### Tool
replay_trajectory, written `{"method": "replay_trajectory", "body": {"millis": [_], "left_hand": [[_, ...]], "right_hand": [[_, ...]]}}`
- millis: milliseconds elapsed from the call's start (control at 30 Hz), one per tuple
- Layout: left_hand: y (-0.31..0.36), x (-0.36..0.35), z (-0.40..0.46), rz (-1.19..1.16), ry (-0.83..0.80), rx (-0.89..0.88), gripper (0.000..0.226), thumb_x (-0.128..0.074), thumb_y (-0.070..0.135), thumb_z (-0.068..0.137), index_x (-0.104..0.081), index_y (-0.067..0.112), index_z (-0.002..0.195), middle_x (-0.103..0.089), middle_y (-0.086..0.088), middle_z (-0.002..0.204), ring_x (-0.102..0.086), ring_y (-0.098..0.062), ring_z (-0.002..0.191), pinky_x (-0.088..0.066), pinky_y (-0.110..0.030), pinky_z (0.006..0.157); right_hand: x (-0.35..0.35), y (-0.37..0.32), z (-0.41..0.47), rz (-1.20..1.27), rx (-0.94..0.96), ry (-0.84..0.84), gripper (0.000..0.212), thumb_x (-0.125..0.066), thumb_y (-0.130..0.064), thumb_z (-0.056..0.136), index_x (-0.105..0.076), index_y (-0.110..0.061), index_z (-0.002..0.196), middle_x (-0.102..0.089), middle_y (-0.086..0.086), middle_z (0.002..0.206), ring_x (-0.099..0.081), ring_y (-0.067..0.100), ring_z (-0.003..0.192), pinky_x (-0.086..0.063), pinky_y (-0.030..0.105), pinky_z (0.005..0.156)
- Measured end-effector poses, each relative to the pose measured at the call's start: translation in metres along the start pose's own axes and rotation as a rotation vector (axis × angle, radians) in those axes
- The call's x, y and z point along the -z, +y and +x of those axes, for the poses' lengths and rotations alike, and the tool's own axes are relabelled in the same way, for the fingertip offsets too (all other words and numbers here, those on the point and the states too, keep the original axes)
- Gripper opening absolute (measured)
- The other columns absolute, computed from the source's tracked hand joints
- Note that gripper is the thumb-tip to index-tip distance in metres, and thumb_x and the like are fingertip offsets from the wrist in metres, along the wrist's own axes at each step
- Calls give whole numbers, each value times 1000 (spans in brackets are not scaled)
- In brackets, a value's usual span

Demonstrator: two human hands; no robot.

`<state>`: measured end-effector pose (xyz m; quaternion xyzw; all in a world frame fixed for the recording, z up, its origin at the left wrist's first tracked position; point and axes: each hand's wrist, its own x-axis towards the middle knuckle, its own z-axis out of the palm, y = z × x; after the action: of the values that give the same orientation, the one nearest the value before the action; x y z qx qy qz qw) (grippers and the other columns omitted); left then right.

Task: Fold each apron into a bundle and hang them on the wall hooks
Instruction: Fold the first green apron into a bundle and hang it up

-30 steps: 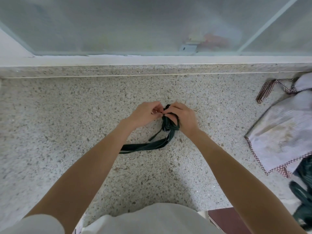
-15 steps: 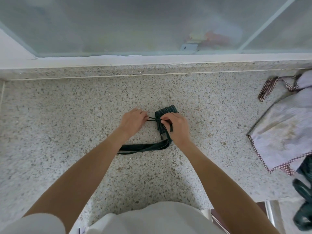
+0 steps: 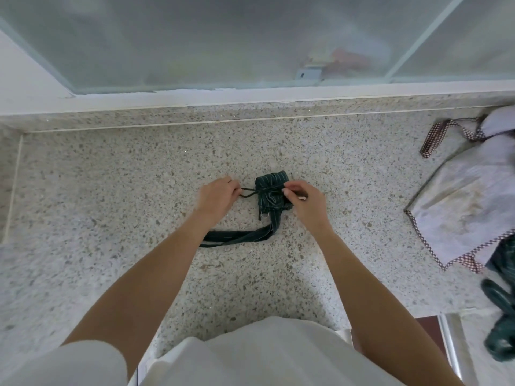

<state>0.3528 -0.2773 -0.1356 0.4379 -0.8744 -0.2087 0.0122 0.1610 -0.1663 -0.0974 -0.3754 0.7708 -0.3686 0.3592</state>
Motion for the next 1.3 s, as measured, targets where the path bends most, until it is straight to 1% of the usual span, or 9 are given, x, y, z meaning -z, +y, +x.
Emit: {"method": "replay_trajectory", "body": {"millis": [100,233,333,467,600,733,933,1067,1300], "left_hand": [[9,9,-23,-169,37,145,47,-52,30,94,-41,12,135,-48,-8,128,-48,-23,116,-45,-34,90],[18,5,-78,-221,-108,-15,40,-58,34,90,-48,20,126,-53,1,118,-50,-16,108,-46,-33,87],[17,-12,-108,4,-283,-19,41,-56,29,91,-46,18,129,-54,-4,118,-51,-23,107,-46,-36,84],[26,-14,-122,-214,-348,39,9,-50,20,95,-56,15,100,-60,-4,89,-59,-25,84,-40,-28,62],[45,-1,-136,-454,-332,-19,20,-57,31,92,-64,15,102,-65,2,92,-56,-11,78,-39,-22,65],[44,10,-150,-504,-326,-30,27,-63,33,87,-61,23,112,-62,9,99,-59,-8,88,-47,-25,75],[79,2,-153,-282,-189,-332,32,-57,18,91,-54,20,123,-52,2,123,-53,-12,110,-42,-24,90],[146,-7,-141,-165,-307,-574,55,-63,20,86,-42,19,136,-41,3,139,-36,-12,127,-30,-27,105],[263,-14,-142,-183,-391,-599,19,-57,43,89,-65,30,100,-66,4,74,-61,-16,63,-42,-30,53]], "right_hand": [[10,0,-13,57,0,56,41,-61,-20,90,-47,-19,129,-54,-7,124,-54,4,104,-47,20,90],[-5,11,-64,-206,164,322,22,-60,-10,88,-54,-10,109,-53,2,106,-52,15,92,-50,33,81],[-33,23,-99,-457,281,99,29,-59,-7,86,-58,-13,114,-54,6,102,-53,22,88,-50,34,75],[-61,23,-123,-391,9,-341,44,-46,-32,97,-38,-25,140,-54,9,107,-57,25,92,-46,33,78],[-71,24,-140,-306,-81,-213,36,-34,-32,101,-53,-10,123,-56,15,115,-52,30,106,-41,40,87],[-54,32,-157,-205,-156,97,14,-51,-21,94,-59,-10,97,-56,4,89,-55,24,81,-38,29,67],[-6,44,-201,-170,-39,157,37,-55,-2,85,-42,-17,117,-63,5,103,-61,24,81,-46,33,68],[41,46,-234,-294,55,161,40,-55,1,80,-49,-14,117,-66,3,110,-63,25,89,-44,31,71],[164,68,-284,-781,288,428,11,-68,-9,74,-65,-16,82,-65,1,81,-58,28,83,-37,34,73]]}}
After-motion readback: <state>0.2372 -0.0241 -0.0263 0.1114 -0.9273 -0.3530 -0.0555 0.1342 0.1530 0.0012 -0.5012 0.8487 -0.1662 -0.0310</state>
